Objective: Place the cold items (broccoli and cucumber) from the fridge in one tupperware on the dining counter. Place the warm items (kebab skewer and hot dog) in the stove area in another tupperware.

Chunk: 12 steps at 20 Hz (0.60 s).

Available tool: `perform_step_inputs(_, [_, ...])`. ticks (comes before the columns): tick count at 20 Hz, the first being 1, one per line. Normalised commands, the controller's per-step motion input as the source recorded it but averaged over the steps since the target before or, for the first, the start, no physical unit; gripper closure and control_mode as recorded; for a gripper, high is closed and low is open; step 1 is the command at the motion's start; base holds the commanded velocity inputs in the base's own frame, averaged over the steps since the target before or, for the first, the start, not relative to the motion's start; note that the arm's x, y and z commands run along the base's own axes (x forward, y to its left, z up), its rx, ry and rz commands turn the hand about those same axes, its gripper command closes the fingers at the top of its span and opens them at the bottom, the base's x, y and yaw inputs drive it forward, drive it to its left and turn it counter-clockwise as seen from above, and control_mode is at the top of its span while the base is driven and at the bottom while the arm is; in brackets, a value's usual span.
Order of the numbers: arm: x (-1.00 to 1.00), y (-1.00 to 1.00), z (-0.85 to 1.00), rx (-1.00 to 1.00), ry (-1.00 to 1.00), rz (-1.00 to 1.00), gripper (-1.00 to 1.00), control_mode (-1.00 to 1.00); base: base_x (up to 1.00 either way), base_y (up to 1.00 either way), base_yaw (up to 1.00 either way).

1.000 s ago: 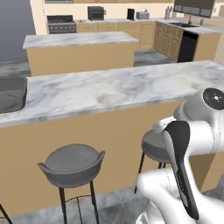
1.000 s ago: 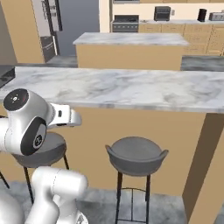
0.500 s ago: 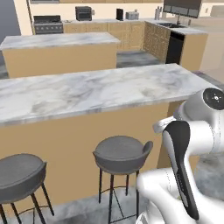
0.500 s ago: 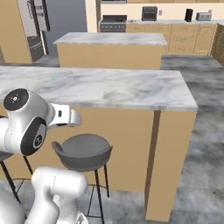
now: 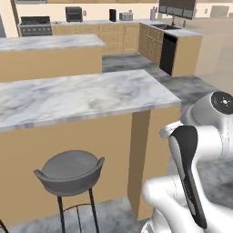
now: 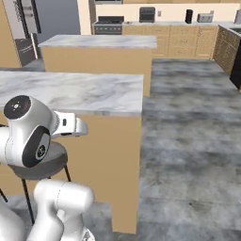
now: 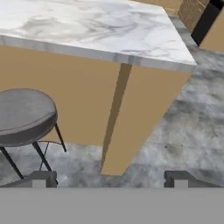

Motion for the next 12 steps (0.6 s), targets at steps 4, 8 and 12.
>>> perform_step_inputs(4, [0.0, 0.0, 0.0, 0.0, 0.0, 0.0, -1.0, 1.0, 0.0, -1.0, 0.0])
perform_step_inputs(8, [0.0, 0.0, 0.0, 0.0, 0.0, 0.0, -1.0, 1.0, 0.0, -1.0, 0.0])
perform_step_inputs(12, [0.0, 0.0, 0.0, 0.0, 0.0, 0.0, -1.0, 1.0, 0.0, -1.0, 0.0])
